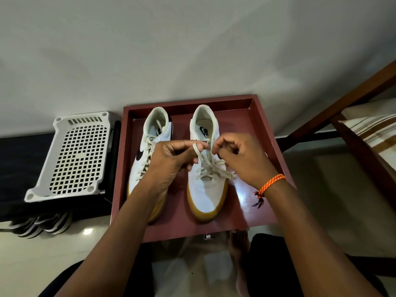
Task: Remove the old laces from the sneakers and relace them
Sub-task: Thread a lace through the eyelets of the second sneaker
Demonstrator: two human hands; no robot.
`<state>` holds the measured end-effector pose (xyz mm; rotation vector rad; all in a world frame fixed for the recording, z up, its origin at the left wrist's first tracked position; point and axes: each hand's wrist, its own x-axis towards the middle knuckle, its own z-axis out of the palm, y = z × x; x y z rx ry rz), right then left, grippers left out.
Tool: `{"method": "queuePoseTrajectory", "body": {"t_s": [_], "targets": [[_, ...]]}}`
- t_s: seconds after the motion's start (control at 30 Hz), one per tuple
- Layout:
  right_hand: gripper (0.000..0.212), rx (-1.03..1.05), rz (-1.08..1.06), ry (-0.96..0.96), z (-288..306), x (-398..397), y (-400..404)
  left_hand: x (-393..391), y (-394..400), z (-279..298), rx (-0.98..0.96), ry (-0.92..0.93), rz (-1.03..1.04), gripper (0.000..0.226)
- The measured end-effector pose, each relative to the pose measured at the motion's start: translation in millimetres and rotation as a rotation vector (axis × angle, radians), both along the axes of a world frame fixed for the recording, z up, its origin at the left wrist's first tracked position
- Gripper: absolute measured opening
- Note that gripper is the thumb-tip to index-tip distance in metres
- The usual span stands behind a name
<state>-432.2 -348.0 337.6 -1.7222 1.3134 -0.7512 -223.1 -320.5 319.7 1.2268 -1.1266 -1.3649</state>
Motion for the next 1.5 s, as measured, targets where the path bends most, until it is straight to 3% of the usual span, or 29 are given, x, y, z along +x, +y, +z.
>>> {"method": "queuePoseTrajectory", "body": {"t_s": [0.1, 0.33, 0.4, 0.5, 0.57, 0.63, 0.73, 0.83, 0.93, 1.03, 1.13, 1.33, 1.4, 1.5], "targets": [[0.012, 0.031, 0.115, -0.137, 2.3, 13.0, 5.9, 0.6, 0.6, -0.5, -0.009, 0.014, -0.016, 0.016], [0.013, 0.032, 0.142, -0.072, -6.0, 8.1, 4.1, -2.4, 1.7, 0.5, -0.015, 0.029, -0.032, 0.017], [0.013, 0.069, 0.161, 0.102, -8.4, 1.1, 1.6, -3.6, 2.0, 0.5, -0.004, 0.054, -0.017, 0.020], [0.011, 0.162, 0.262, 0.551, -15.5, -15.5, 1.2, 0.9, -0.5, -0.2, 0.013, 0.109, 0.056, 0.025], [0.011, 0.210, 0.257, 0.613, -19.4, -20.3, 1.7, 5.0, -2.1, -1.8, 0.012, 0.083, 0.066, 0.021], [0.014, 0.154, 0.140, 0.511, -16.6, -16.2, 0.8, 5.0, -1.9, -2.9, 0.018, 0.076, 0.058, 0.019], [0.014, 0.002, -0.032, 0.204, -8.0, 1.5, 0.1, 0.4, 0.5, -2.7, 0.036, 0.090, 0.032, 0.019], [0.013, 0.026, 0.096, -0.007, -6.0, 19.3, 6.5, -0.9, 1.4, -1.6, 0.039, 0.096, 0.024, 0.020], [0.020, 0.038, 0.188, 0.067, -13.7, 17.5, 5.1, 0.4, -0.4, -1.3, 0.019, 0.077, 0.034, 0.023], [0.006, 0.275, 0.329, 0.274, -18.4, -6.9, -1.3, 5.3, -3.2, -3.5, 0.003, 0.071, 0.069, 0.021], [0.007, 0.430, 0.404, 0.443, -24.9, -27.7, -0.8, 11.2, -3.7, -4.9, 0.001, 0.062, 0.093, 0.020], [0.017, 0.031, 0.017, 0.063, -11.3, -0.2, -2.7, 2.7, -2.6, -4.9, 0.038, 0.067, 0.068, 0.040], [0.018, 0.004, 0.045, -0.027, -11.0, 15.5, 1.8, -0.4, -1.1, -3.5, 0.038, 0.064, 0.052, 0.035], [0.022, 0.024, 0.198, 0.027, -13.4, 22.7, 6.5, -2.2, -0.1, -2.3, 0.049, 0.054, 0.037, 0.028]]}}
